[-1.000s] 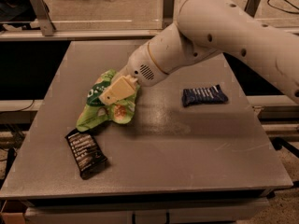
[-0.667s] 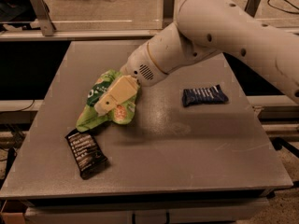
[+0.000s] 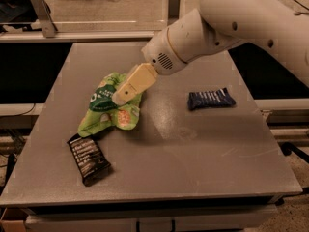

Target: Move green rice chip bag near rxbar chocolate

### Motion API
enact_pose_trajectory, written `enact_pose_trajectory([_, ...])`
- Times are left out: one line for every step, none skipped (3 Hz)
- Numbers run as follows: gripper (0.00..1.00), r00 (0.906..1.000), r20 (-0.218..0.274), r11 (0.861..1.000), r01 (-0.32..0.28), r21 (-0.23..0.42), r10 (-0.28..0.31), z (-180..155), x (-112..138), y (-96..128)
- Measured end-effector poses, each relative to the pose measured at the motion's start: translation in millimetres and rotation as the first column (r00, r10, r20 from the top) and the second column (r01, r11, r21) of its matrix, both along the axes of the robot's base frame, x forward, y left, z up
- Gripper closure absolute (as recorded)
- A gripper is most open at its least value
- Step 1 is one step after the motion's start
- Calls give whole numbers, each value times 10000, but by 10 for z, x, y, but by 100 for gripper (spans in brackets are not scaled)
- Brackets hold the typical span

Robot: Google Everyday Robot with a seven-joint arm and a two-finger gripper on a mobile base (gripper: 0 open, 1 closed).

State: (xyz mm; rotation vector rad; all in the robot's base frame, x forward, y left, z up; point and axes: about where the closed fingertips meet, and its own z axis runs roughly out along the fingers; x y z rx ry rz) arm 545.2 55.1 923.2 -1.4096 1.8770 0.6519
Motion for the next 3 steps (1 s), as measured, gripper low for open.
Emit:
enact_pose_trajectory([0,9925,1195,9990,297,-326,-256,418,286,-263])
enact_pose_trajectory([0,9558,2826,9939,988,-488,-812,1033,666,-598])
enact_pose_trajectory([0,9558,2826,9939,987,-488,-811,1034,665,-597])
